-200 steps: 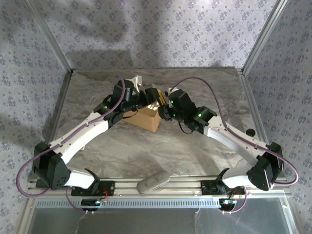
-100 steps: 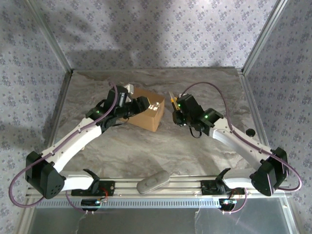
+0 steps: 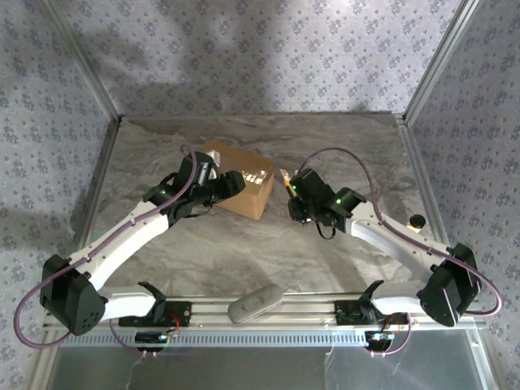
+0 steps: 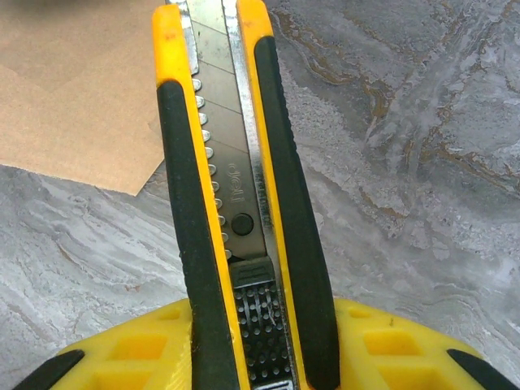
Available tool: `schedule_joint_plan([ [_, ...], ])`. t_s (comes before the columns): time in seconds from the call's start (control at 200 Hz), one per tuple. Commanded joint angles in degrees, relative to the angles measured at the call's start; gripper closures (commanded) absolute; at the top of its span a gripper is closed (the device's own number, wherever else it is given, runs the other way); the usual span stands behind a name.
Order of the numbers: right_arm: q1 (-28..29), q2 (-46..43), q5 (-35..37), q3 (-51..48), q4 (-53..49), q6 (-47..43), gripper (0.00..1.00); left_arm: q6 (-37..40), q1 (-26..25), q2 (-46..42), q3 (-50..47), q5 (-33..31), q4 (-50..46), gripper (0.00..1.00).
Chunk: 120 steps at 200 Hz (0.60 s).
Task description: Unpack the express box
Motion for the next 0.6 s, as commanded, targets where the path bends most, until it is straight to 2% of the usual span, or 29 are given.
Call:
schedule_joint_plan([
  [0.0, 0.81, 1.18, 1.68, 2.04, 0.26, 0.37, 1.0, -0.17, 0.24, 0.56, 0.38, 0.57, 1.72, 0.43],
  [0.595, 3.58, 4.75, 3.89, 5.15, -0.54, -0.52, 1.0, -0.58, 0.21, 1.77, 0.21, 0.79, 3.22, 0.43],
])
